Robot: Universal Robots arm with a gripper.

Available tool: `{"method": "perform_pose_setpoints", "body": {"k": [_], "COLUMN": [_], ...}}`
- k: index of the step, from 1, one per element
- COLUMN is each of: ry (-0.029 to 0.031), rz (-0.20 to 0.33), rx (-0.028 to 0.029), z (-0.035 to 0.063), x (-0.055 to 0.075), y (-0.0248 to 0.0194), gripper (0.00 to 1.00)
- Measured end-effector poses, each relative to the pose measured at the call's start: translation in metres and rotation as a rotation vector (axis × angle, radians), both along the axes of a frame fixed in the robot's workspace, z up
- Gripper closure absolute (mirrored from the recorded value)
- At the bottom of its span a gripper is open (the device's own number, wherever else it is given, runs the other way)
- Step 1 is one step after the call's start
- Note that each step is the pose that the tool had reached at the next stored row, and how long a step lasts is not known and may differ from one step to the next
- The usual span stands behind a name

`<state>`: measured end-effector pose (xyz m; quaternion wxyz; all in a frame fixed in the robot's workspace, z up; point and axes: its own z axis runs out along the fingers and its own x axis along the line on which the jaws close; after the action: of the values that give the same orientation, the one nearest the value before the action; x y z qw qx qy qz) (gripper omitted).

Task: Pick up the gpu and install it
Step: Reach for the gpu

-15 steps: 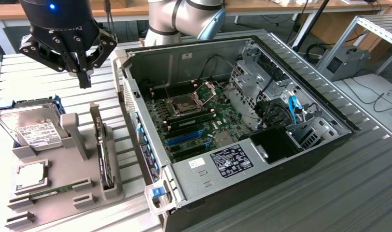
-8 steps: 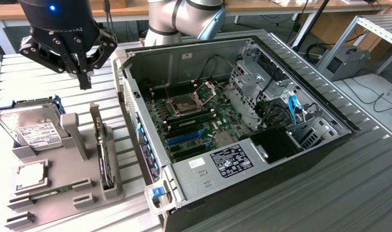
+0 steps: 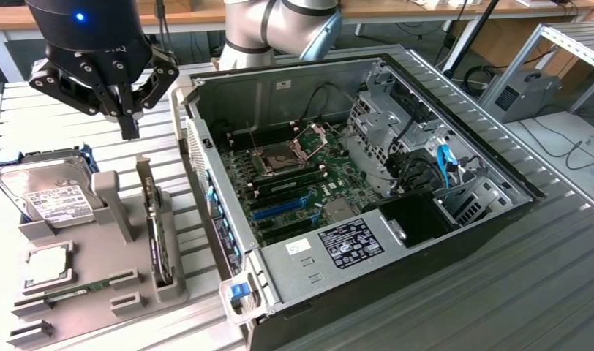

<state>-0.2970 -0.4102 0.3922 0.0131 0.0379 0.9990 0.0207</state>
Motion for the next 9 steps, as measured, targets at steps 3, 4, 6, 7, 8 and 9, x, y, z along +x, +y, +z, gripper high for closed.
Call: {"method": "perform_pose_setpoints", "body": {"k": [3, 4, 6, 7, 8, 9], "ry": [0.0, 0.0, -0.0001, -0.0001, 0.0, 0.0], "rz": [0.0, 0.0, 0.0, 0.0, 0.0, 0.0], "rx": [0.0, 0.0, -0.0001, -0.0002, -0.0003, -0.0004], "z": [-0.0001, -0.0001, -0.0001, -0.0001, -0.0001, -0.0001], "x": [0.0, 0.0, 0.0, 0.0, 0.0, 0.0], "y": [-0.0025, -0.0031, -0.0041, -0.0045, -0.0049, -0.0054], "gripper": [0.89, 0.89, 0.89, 0.89, 0.89, 0.89]}}
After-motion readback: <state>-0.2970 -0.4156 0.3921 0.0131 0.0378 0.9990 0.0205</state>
